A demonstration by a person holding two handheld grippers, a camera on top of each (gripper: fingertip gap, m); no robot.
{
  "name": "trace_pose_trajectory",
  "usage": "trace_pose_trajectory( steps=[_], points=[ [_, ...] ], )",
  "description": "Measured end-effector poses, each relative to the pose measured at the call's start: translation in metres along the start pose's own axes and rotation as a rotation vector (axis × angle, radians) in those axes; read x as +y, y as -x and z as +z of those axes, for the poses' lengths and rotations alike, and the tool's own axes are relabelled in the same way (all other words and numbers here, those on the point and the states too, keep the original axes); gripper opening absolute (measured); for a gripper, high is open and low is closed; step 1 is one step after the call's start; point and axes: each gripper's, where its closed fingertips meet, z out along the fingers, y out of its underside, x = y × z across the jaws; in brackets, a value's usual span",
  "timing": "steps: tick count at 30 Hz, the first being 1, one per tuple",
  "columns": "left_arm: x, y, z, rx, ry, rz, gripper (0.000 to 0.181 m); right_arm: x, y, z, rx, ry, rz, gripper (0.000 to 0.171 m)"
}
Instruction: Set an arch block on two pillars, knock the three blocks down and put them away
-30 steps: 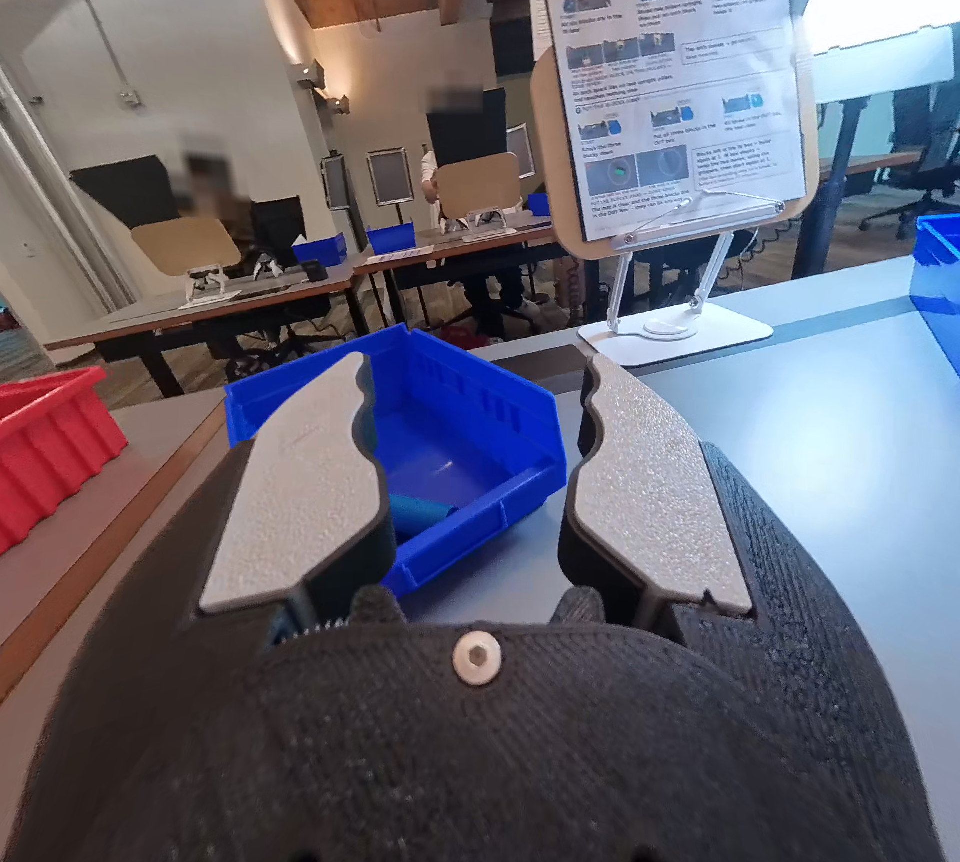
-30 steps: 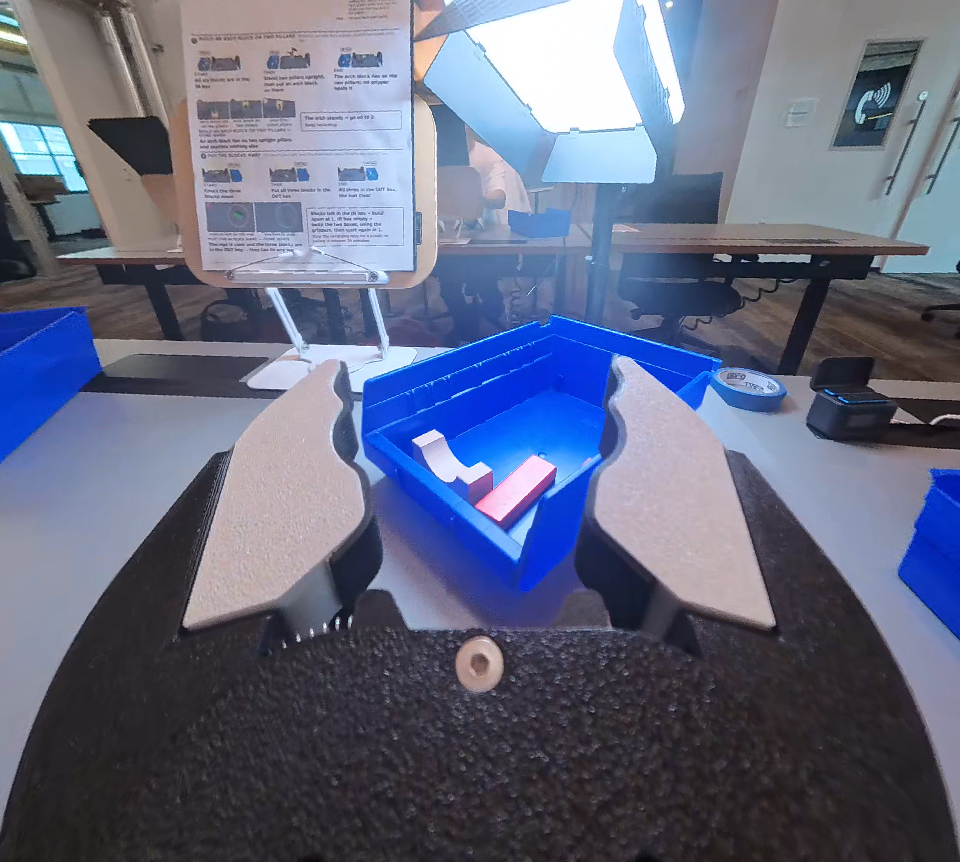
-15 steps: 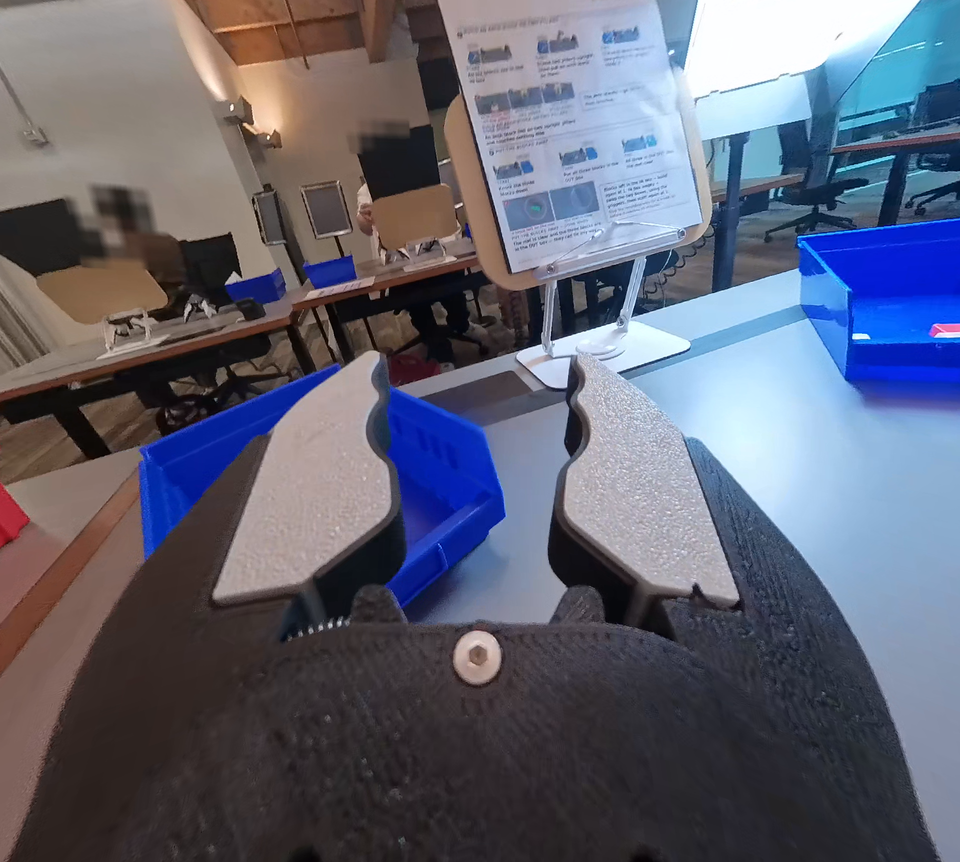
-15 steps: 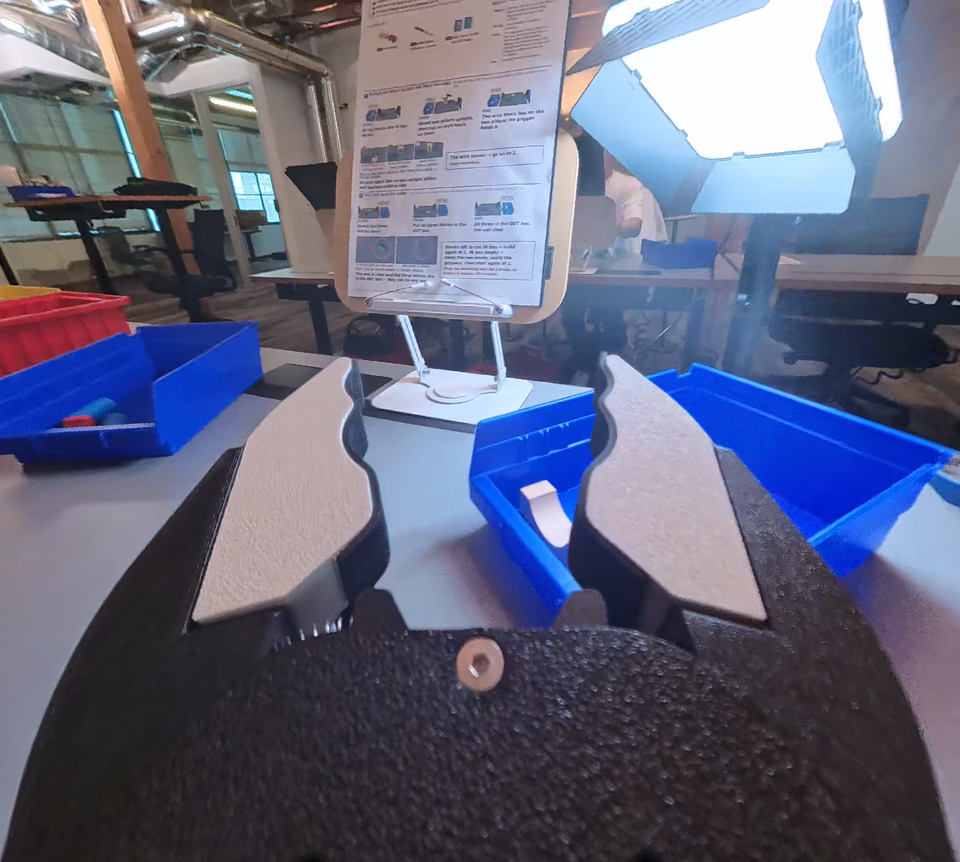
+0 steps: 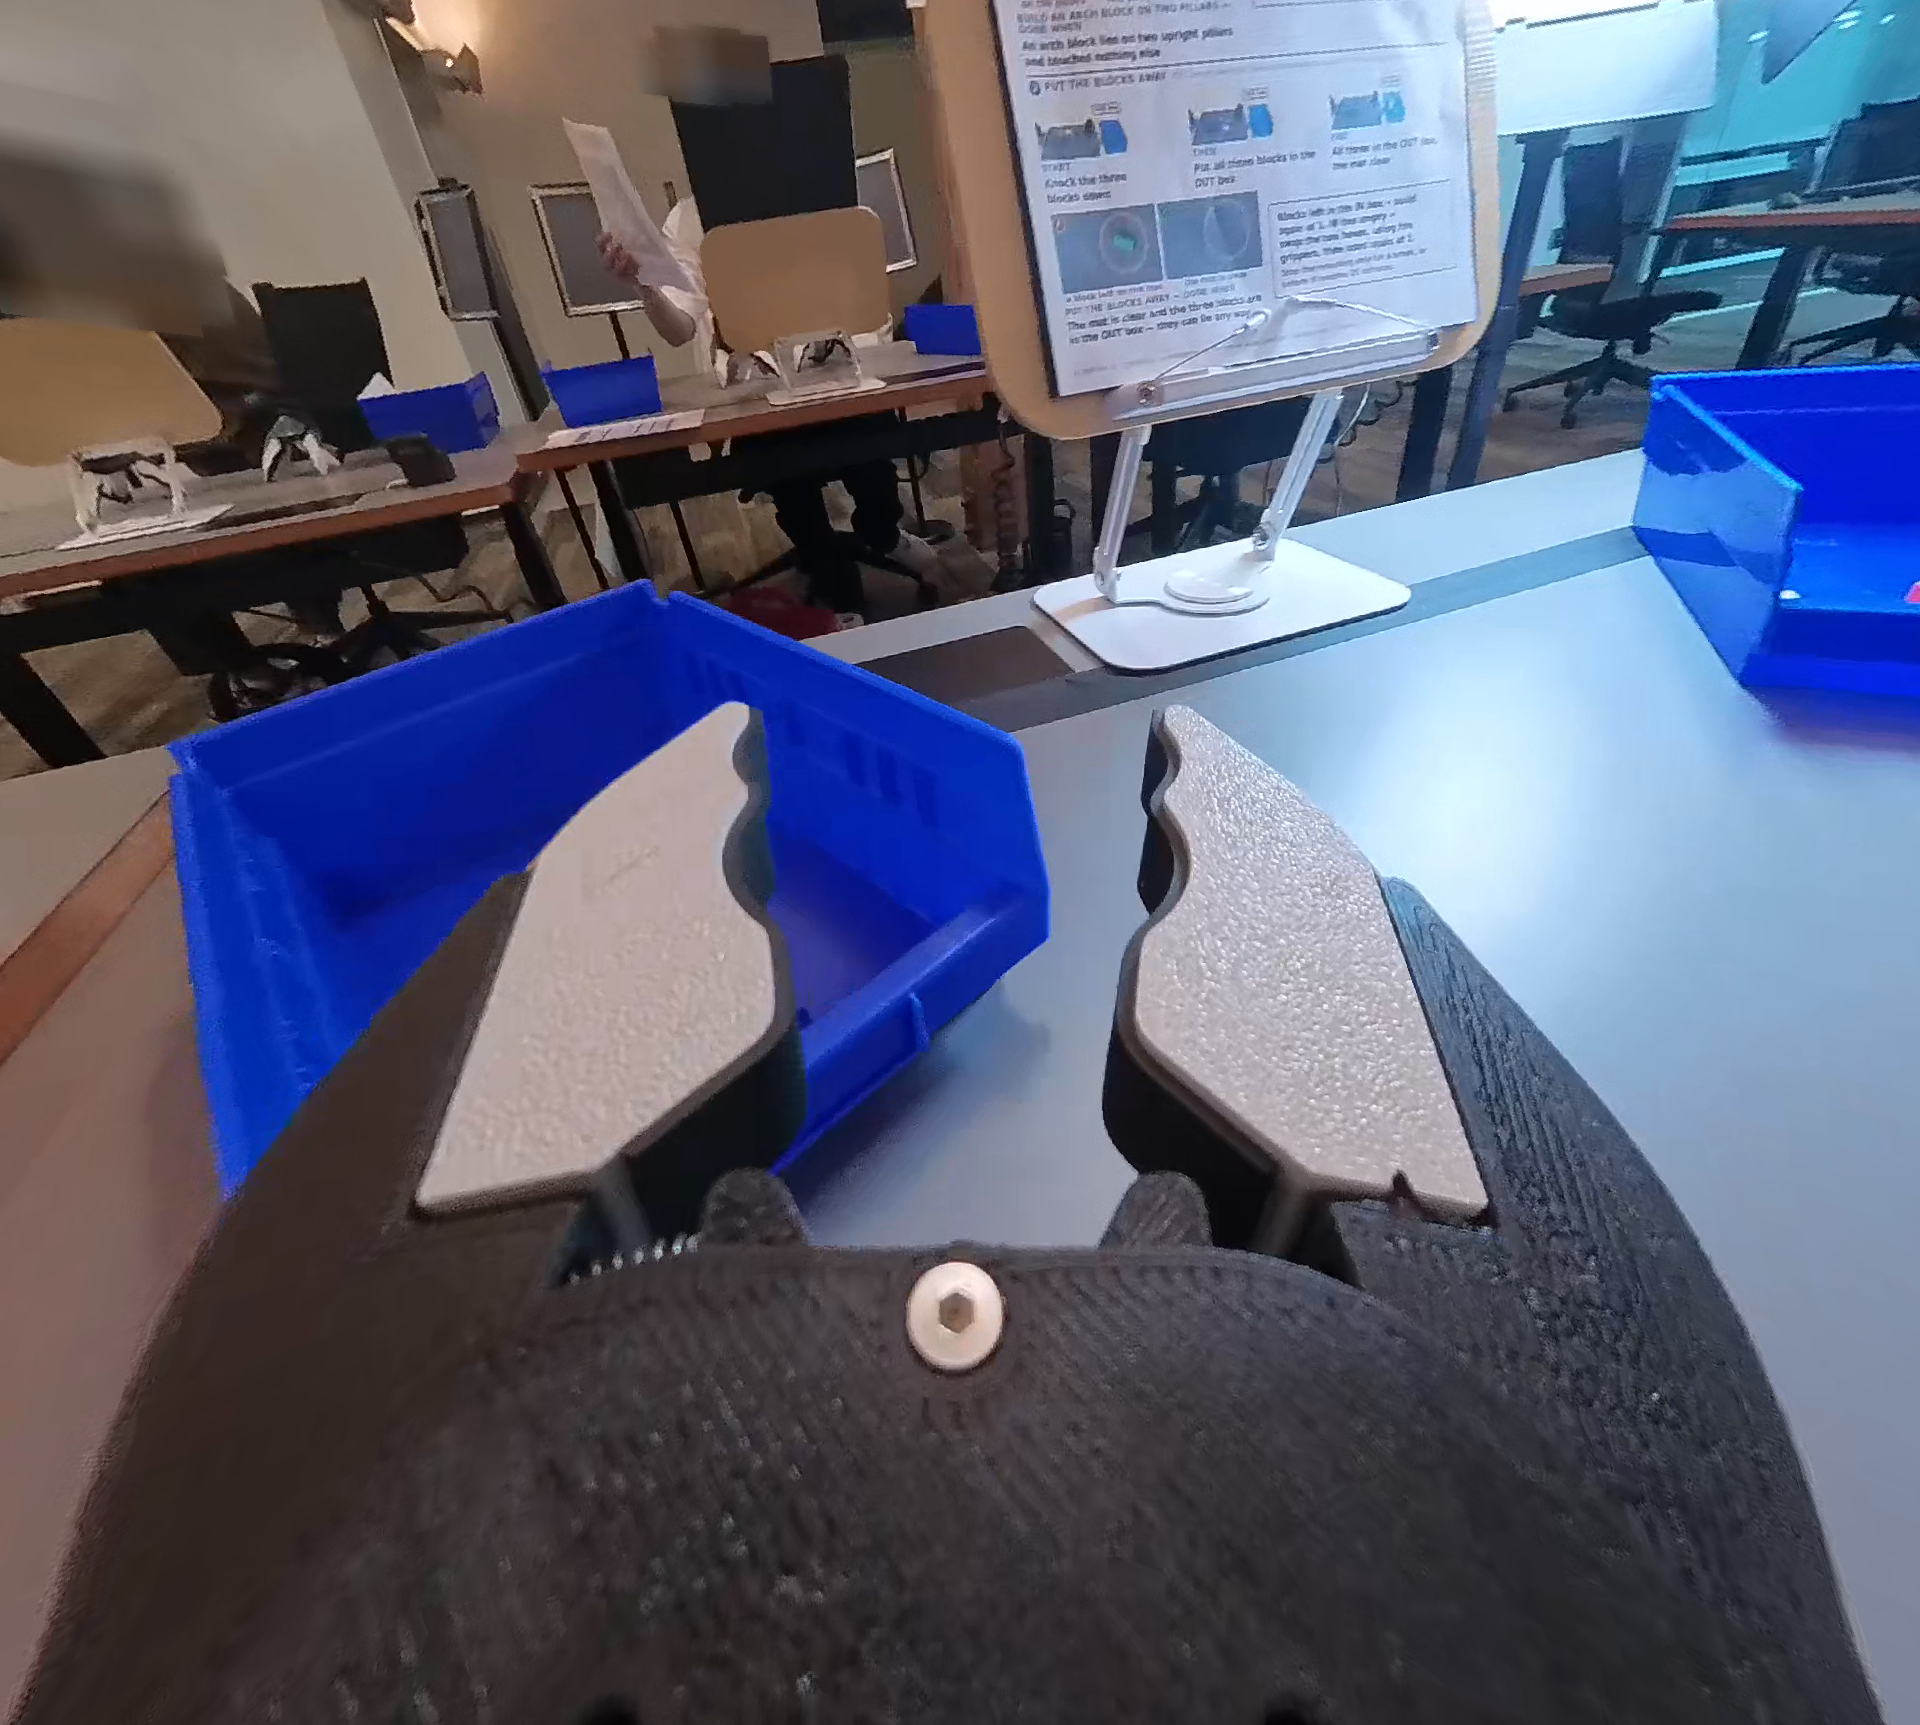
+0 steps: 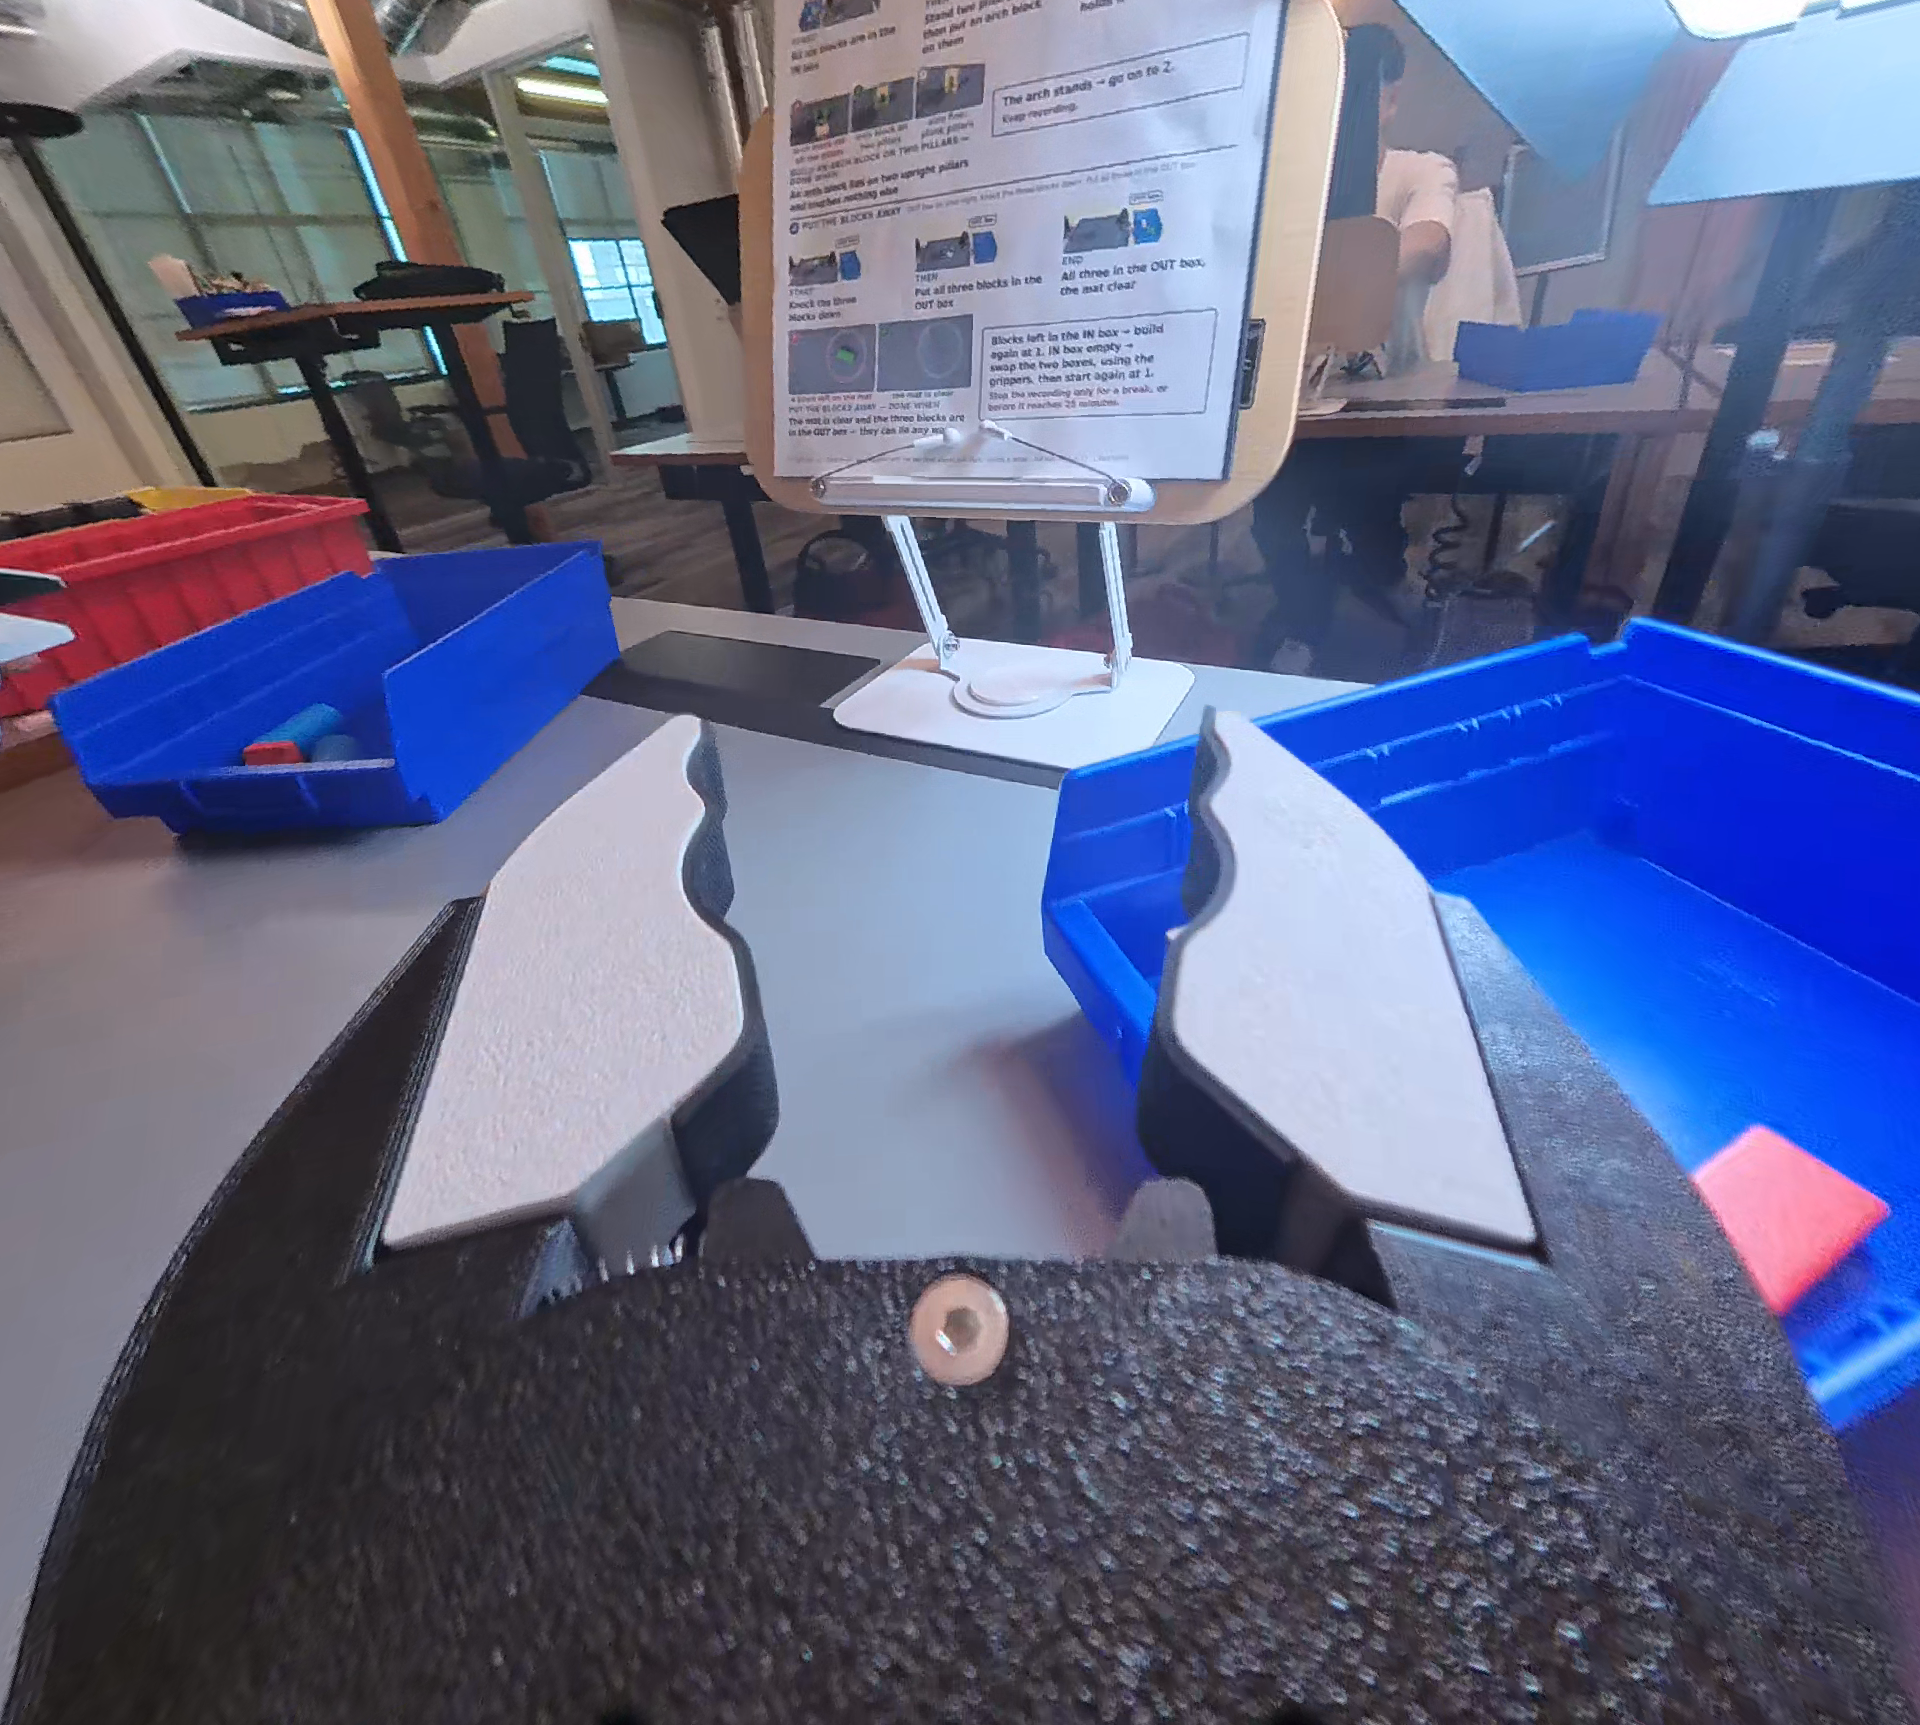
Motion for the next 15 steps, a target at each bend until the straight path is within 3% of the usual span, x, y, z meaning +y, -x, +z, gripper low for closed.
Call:
trace_pose_trajectory(
  steps=[9,15],
  points=[
    [-0.009,0.076,0.003,-0.121,0.028,0.067,0.070,0.003,0.018,0.052,-0.107,0.013,0.093,0.085],
    [0.007,0.135,-0.002,-0.165,0.064,0.037,0.069,0.020,0.023,0.085,-0.024,-0.026,-0.002,0.084]
  ],
)
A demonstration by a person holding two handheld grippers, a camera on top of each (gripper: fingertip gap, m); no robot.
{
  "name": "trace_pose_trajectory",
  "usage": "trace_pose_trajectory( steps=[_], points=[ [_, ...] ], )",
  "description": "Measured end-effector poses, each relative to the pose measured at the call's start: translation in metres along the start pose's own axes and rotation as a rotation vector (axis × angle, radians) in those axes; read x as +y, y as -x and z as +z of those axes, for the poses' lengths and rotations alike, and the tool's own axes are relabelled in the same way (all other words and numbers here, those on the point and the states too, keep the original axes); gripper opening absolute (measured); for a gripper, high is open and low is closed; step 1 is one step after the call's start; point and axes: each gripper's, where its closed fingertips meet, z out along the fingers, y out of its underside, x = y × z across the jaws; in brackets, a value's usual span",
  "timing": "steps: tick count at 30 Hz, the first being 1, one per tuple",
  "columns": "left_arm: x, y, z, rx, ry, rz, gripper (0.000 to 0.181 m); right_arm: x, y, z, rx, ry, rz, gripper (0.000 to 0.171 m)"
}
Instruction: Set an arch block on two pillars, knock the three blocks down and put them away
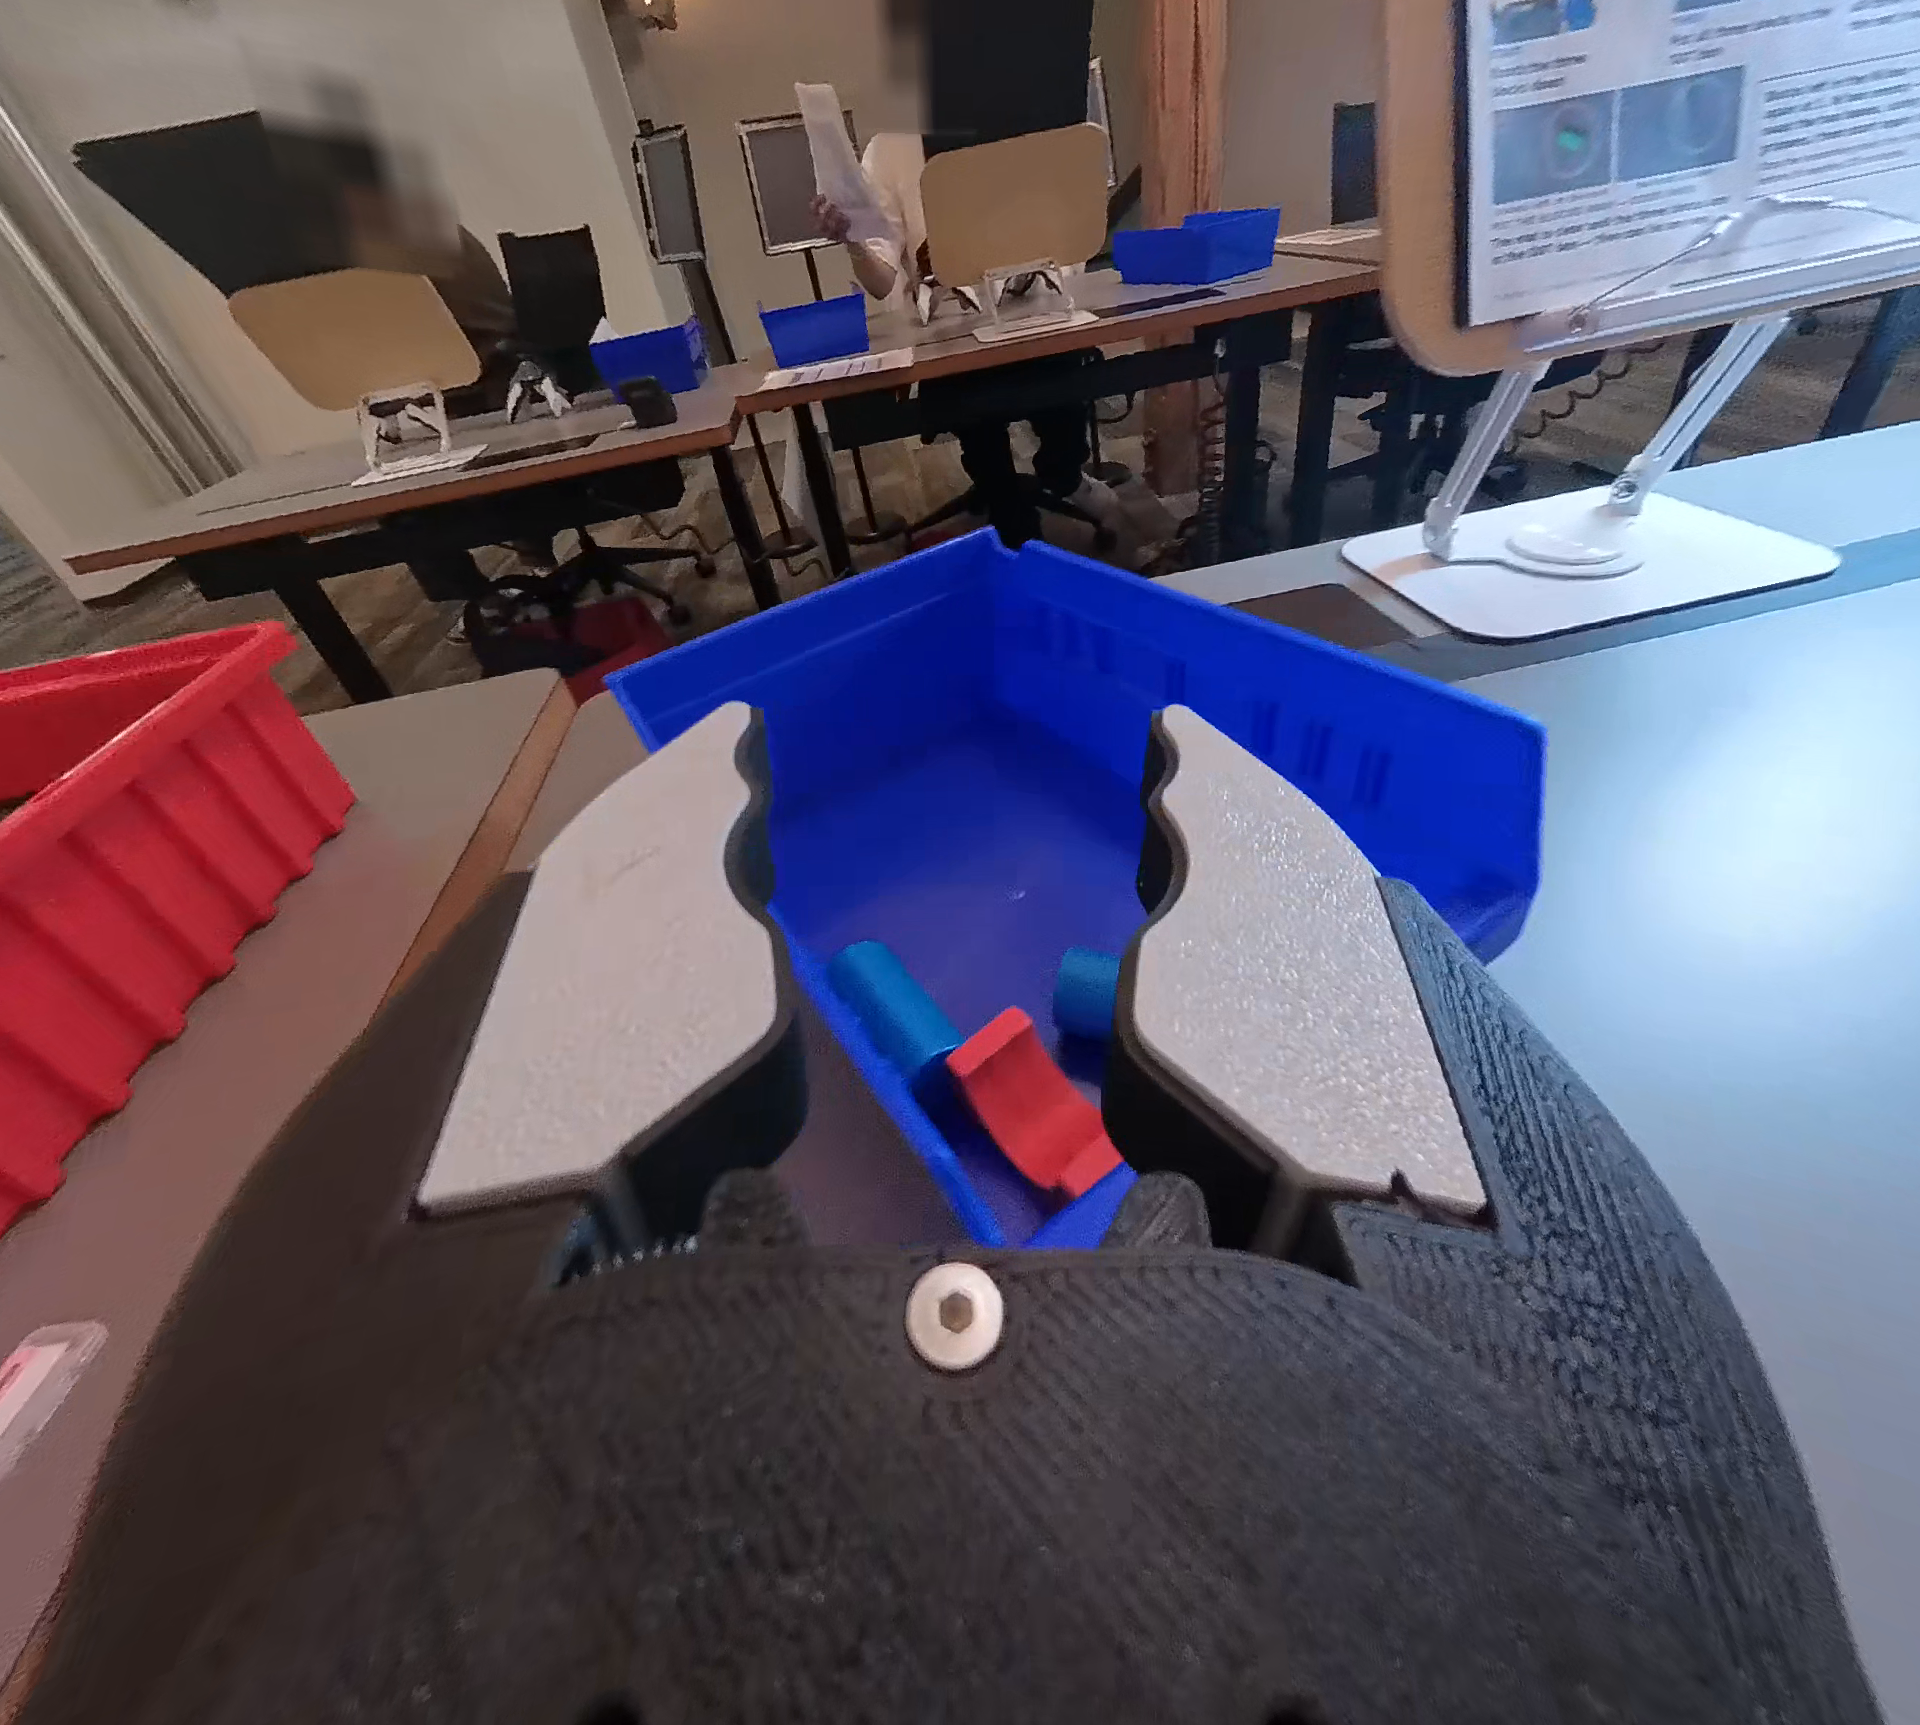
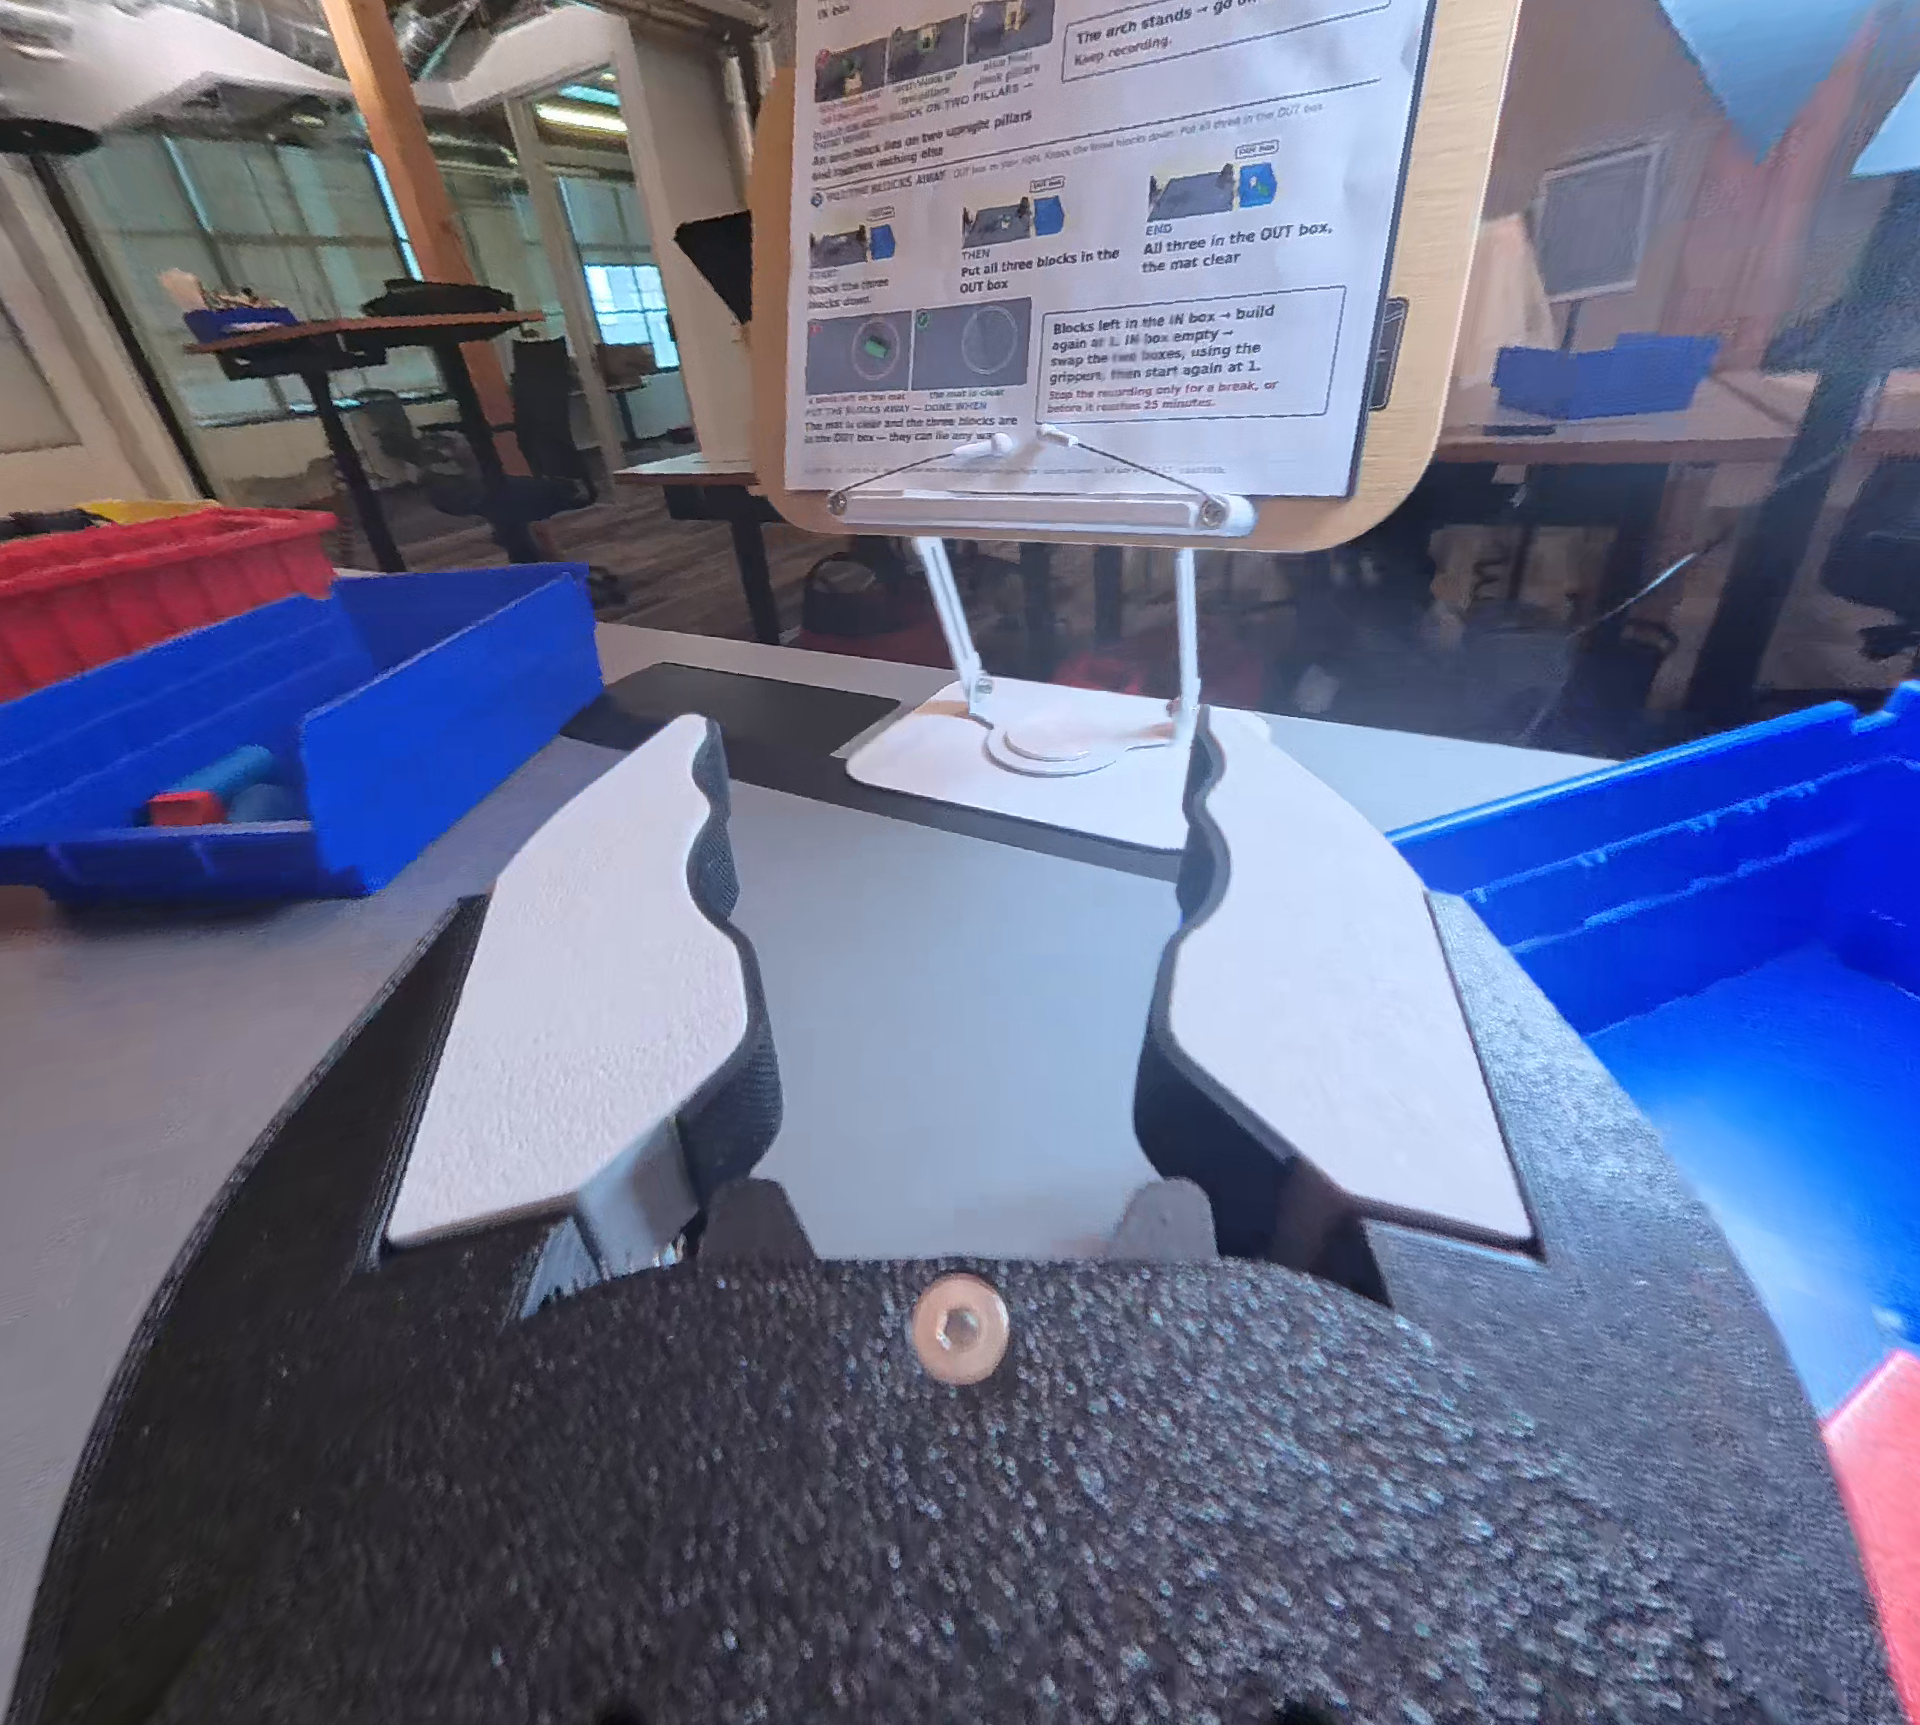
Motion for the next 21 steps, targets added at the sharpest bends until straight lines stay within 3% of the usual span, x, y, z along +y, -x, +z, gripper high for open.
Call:
trace_pose_trajectory(
  steps=[6,11,15,21],
  points=[
    [0.026,0.014,-0.002,-0.027,0.012,-0.019,0.067,0.042,-0.009,0.007,0.122,0.053,-0.288,0.084],
    [0.023,0.002,0.008,-0.005,0.030,0.054,0.067,0.028,0.003,-0.002,0.078,0.015,-0.185,0.084],
    [0.027,-0.020,0.010,0.074,0.140,0.076,0.063,0.011,0.016,-0.016,-0.021,0.025,-0.178,0.083],
    [0.029,-0.017,0.035,0.120,0.352,0.164,0.063,0.010,-0.001,-0.050,-0.087,0.023,-0.020,0.083]
  ],
)
